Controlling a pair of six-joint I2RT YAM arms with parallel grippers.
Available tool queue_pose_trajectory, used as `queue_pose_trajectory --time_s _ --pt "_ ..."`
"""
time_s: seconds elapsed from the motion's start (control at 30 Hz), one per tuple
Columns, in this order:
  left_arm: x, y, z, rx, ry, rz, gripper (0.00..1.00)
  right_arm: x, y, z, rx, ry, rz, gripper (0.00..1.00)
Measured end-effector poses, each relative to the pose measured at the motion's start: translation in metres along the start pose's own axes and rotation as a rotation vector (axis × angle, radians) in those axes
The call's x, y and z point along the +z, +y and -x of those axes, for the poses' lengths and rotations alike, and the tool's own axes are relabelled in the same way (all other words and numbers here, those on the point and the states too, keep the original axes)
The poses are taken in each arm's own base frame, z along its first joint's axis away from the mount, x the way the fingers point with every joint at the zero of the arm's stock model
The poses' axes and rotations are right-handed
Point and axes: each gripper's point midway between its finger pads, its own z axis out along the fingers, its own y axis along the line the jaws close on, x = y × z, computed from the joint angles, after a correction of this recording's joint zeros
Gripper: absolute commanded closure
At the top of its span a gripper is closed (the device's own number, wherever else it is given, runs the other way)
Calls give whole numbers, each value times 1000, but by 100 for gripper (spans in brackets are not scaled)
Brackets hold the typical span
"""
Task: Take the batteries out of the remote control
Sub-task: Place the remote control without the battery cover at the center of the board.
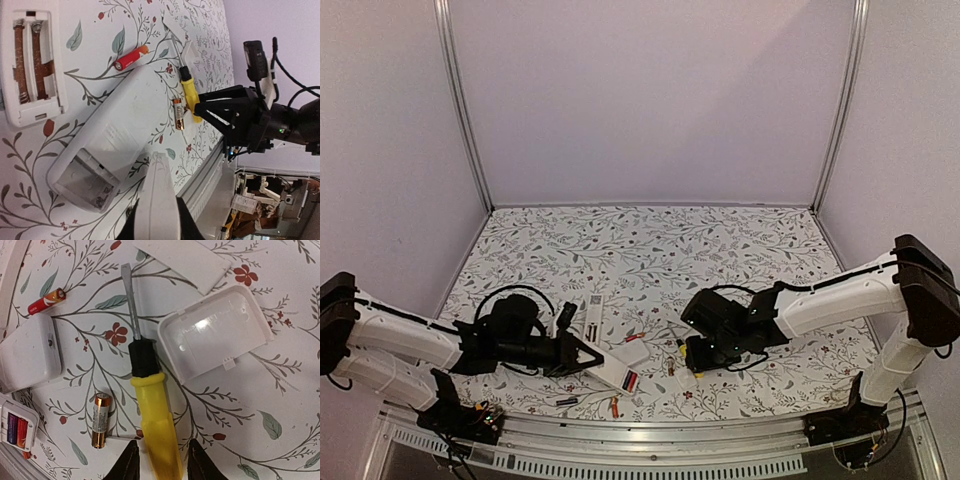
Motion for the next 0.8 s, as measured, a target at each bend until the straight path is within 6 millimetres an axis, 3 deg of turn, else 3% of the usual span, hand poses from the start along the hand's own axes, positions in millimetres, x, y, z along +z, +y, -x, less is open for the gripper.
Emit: queue_pose_trajectory --time_s 0.4,0.8 --pt "-12 15 -6 -58 -23 21 100 5 -9 3 34 -18 -55 85" --pt "-31 21 10 -68 -132 49 100 5 -10 5 50 -28 -64 88"
